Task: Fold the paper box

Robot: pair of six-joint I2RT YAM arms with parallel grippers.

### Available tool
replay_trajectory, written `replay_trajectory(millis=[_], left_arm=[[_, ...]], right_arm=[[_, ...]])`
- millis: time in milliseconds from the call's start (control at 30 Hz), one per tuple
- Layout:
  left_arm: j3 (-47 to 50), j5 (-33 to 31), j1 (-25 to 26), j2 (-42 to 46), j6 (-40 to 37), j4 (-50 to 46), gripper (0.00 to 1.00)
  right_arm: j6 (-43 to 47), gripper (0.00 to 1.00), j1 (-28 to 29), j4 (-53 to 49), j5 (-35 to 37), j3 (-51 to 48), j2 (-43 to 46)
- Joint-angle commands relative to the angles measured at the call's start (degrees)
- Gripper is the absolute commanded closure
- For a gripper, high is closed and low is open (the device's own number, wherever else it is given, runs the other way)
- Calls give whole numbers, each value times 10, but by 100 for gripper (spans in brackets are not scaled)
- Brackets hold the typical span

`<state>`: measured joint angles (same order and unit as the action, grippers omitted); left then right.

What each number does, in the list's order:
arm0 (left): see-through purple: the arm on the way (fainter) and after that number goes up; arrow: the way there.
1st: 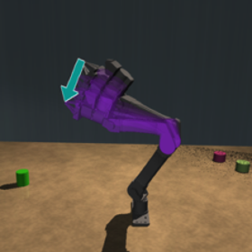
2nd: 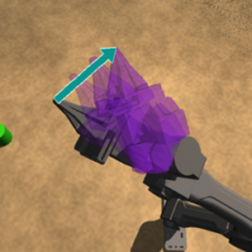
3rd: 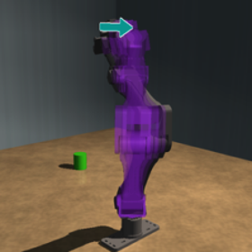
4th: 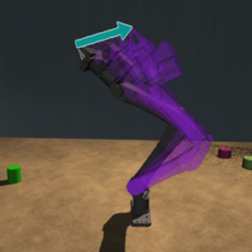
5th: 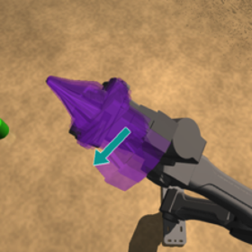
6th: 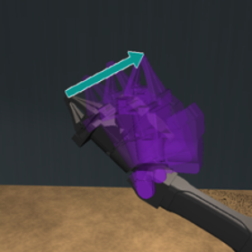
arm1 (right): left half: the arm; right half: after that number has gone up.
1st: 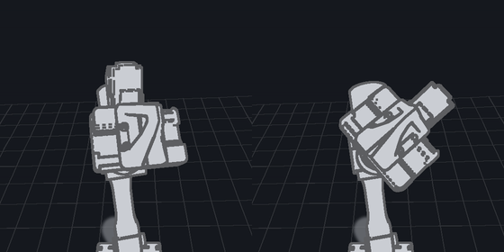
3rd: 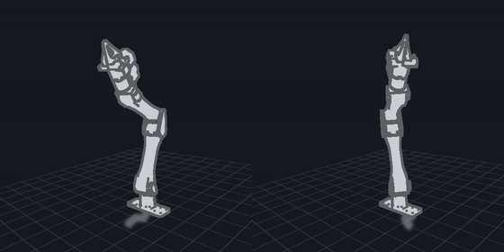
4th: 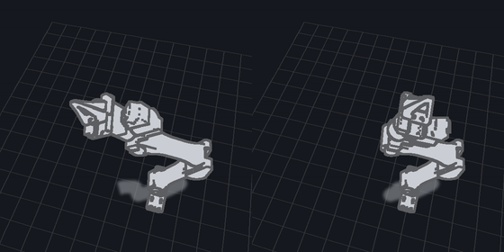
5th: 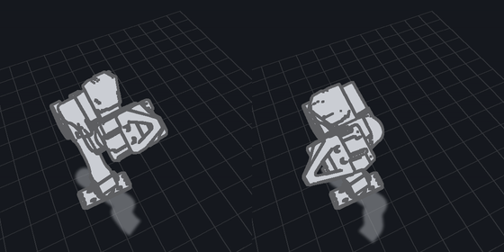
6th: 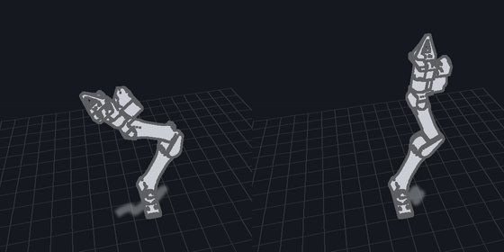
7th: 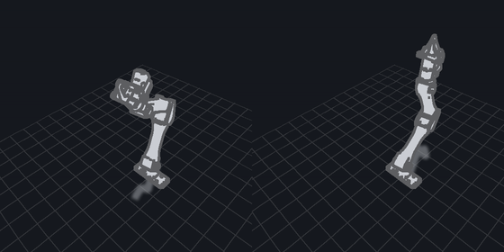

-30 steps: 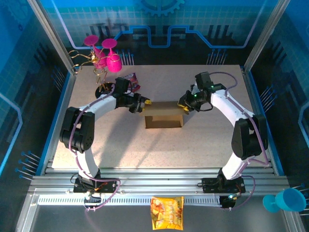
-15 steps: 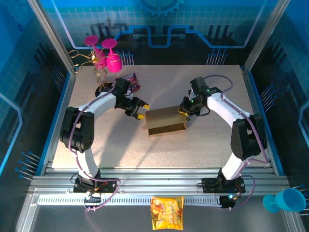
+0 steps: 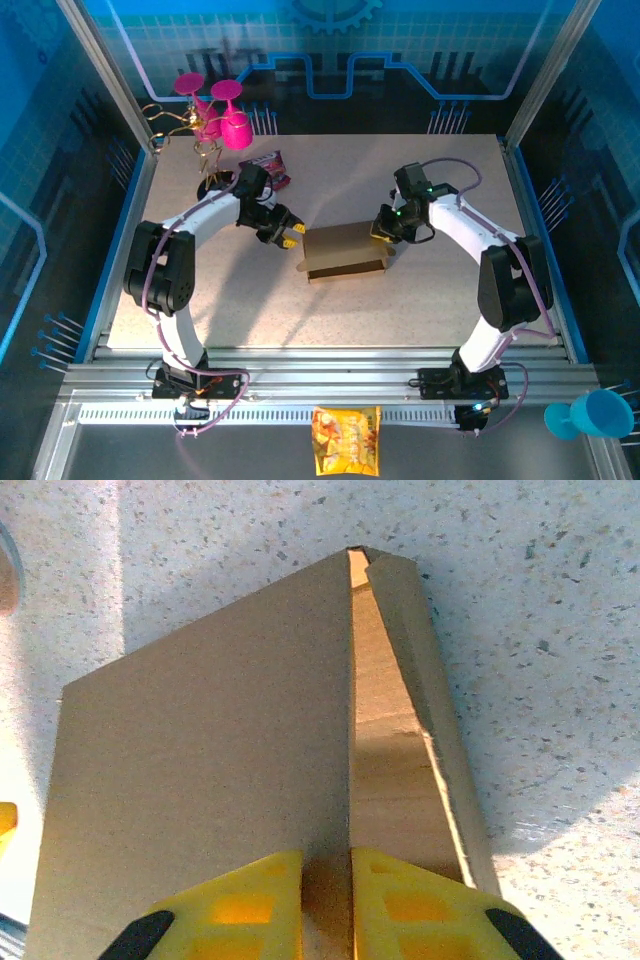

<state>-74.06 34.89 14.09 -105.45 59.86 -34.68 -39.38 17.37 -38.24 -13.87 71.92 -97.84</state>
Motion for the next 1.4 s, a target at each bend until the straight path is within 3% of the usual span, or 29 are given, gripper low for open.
replay_trajectory(millis=[0, 167, 300, 533, 767, 900, 1133, 1367], left_arm=[[30, -9, 11, 1, -24, -11, 64], [43, -4, 34, -21, -27, 44, 55], [47, -9, 48, -32, -32, 58, 54], [82, -20, 52, -33, -48, 77, 63], [100, -23, 55, -46, -53, 103, 77], [96, -29, 55, -45, -72, 90, 84], [74, -47, 53, -52, -155, 21, 91], [76, -62, 49, -50, -217, -6, 96]], right_arm=[[29, 83, 7, -4, 18, -18, -2], [48, 82, 8, -6, 25, -30, -7], [61, 81, 7, -8, 29, -32, -16], [95, 77, 7, -32, 44, -24, -28], [132, 57, -2, -65, 48, 0, 0], [143, 46, -49, -28, -15, -24, 19], [196, 40, -101, 5, -176, 0, -41], [259, 39, -108, -34, -228, 76, -148]])
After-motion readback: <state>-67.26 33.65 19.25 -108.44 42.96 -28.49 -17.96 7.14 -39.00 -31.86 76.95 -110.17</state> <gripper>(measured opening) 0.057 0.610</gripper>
